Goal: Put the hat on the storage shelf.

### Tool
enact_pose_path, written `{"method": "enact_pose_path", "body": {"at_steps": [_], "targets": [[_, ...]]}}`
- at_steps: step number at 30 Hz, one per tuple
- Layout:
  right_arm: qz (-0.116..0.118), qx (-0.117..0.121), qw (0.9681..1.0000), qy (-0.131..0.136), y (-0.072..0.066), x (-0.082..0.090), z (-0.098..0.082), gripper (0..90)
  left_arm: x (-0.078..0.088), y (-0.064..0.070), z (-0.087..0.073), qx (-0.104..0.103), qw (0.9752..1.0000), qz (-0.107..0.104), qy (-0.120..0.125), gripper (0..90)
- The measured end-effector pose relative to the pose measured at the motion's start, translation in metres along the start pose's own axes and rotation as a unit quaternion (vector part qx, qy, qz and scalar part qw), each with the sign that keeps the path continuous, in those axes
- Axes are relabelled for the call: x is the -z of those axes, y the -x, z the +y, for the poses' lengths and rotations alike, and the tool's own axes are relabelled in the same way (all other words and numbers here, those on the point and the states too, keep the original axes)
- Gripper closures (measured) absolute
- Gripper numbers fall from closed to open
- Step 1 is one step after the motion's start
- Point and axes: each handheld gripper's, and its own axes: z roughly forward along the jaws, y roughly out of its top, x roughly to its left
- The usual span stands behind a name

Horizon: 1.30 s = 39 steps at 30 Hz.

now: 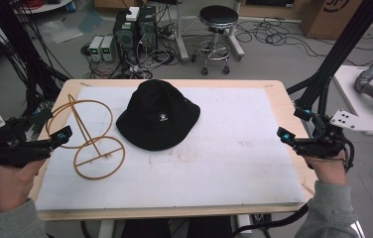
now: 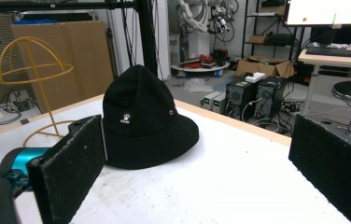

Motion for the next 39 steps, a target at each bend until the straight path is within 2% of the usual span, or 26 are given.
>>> {"method": "enact_pose_path", "body": {"at_steps": [14,23,24,26,27,28,29,30,31,35,36,37,39], "targets": [[0.000,0.001,1.0000,-0.006,-0.002,-0.006,0.000,3.7,0.000,0.001,0.001,-0.001,1.0000,0.000,0.000,14.7],[0.013,0.005,0.9999,-0.007,-0.011,-0.025,0.009,3.7,0.000,0.001,-0.004,0.004,0.9999,-0.004,-0.010,14.7],[0.024,0.010,0.9996,-0.008,-0.015,-0.034,0.012,3.7,0.000,0.003,-0.005,0.003,0.9999,-0.004,-0.013,14.7],[0.030,0.015,0.9994,-0.007,-0.016,-0.038,0.013,3.7,0.000,0.004,-0.005,0.002,0.9999,-0.003,-0.015,14.7],[0.042,0.019,0.9988,-0.016,-0.020,-0.052,0.016,3.7,0.001,0.006,-0.005,0.000,0.9999,-0.003,-0.014,14.8],[0.042,0.019,0.9988,-0.016,-0.020,-0.052,0.016,3.7,0.003,0.007,-0.005,-0.001,0.9999,-0.004,-0.015,14.8],[0.048,0.024,0.9982,-0.028,-0.022,-0.066,0.018,3.7,0.006,0.009,-0.005,-0.002,0.9999,-0.006,-0.011,14.8],[0.048,0.024,0.9982,-0.028,-0.022,-0.066,0.018,3.7,0.006,0.009,-0.005,-0.002,0.9999,-0.006,-0.011,14.8],[0.055,0.029,0.9974,-0.036,-0.025,-0.081,0.021,3.7,0.011,0.011,-0.004,-0.004,0.9999,-0.006,-0.011,14.8],[0.072,0.040,0.9953,-0.050,-0.031,-0.111,0.027,3.7,0.020,0.015,-0.005,-0.006,0.9999,-0.001,-0.010,14.8],[0.072,0.040,0.9953,-0.050,-0.031,-0.111,0.027,3.7,0.020,0.015,-0.005,-0.006,0.9999,-0.001,-0.010,14.8],[0.077,0.039,0.9943,-0.063,-0.031,-0.129,0.028,3.7,0.022,0.016,-0.005,-0.006,0.9999,0.000,-0.012,14.8],[0.082,0.035,0.9937,-0.068,-0.032,-0.144,0.029,3.7,0.027,0.017,-0.006,-0.008,0.9999,0.004,-0.014,14.8]]}}
